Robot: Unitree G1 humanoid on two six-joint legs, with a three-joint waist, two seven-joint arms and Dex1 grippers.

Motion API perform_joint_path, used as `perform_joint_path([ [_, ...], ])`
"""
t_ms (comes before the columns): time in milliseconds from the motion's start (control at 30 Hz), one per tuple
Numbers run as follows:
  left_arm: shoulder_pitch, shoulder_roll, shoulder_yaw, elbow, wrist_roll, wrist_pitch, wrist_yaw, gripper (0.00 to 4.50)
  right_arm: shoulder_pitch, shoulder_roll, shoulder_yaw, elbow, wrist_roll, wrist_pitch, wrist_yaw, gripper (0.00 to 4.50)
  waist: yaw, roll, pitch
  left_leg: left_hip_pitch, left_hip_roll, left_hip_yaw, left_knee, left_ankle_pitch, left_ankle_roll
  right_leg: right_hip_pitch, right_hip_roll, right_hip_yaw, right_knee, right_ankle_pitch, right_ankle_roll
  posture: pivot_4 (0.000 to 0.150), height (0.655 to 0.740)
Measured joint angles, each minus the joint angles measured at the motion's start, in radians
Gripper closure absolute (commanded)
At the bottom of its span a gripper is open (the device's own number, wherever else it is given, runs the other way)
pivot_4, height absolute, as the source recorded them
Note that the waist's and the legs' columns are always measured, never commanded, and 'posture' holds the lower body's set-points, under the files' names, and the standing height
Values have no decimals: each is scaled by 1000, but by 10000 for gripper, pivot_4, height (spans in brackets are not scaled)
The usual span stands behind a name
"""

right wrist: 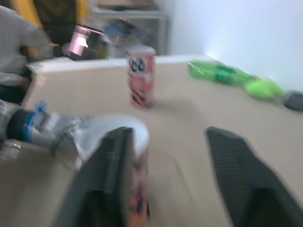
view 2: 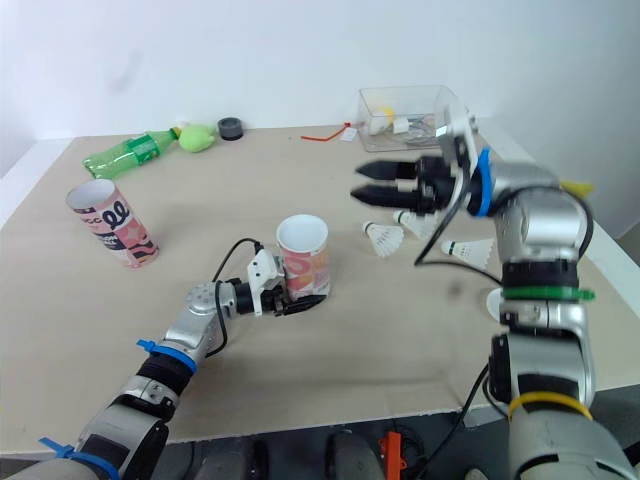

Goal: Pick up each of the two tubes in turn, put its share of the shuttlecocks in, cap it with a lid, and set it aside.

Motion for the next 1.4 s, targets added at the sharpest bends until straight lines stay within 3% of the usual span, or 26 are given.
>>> perform_joint_path([
  [33, 16, 12, -3, -26, -5, 4, -20, 0, 101, 18, -12, -73, 3, -15, -49, 599, -1, 0, 0, 0, 1, -1, 0, 0, -1, 0, 1, 0, 0, -2, 2, 1500, 7400],
  [167, 44, 39, -6, -79, -20, 31, -56, 0, 298, 36, 2, -248, 5, -20, -136, 599, -3, 3, 2, 1, 1, -1, 0, 0, -1, 0, 2, -1, 1, -3, 3, 1500, 7400],
  [367, 56, 92, -23, -114, -22, 41, -115, 0, 450, 112, 123, -331, -3, -32, -213, 599, -6, 1, 3, 3, 2, -2, 1, 0, -1, 1, 4, -1, 1, -2, 3, 1500, 7400],
  [800, 60, 160, 10, -100, -23, -14, -108, 0, 469, 150, 267, -183, -108, -214, -224, 599, -17, -3, 6, 3, 2, -2, 2, 0, -1, 1, 4, 0, 1, -2, 3, 1500, 7400],
  [1400, 218, 248, 44, -296, -68, 37, -82, 0, 389, 208, 309, -38, -155, -332, -231, 599, -21, -3, 6, 3, 4, 0, 1, 0, -1, 1, 5, 0, 1, -2, 1, 1500, 7400],
])
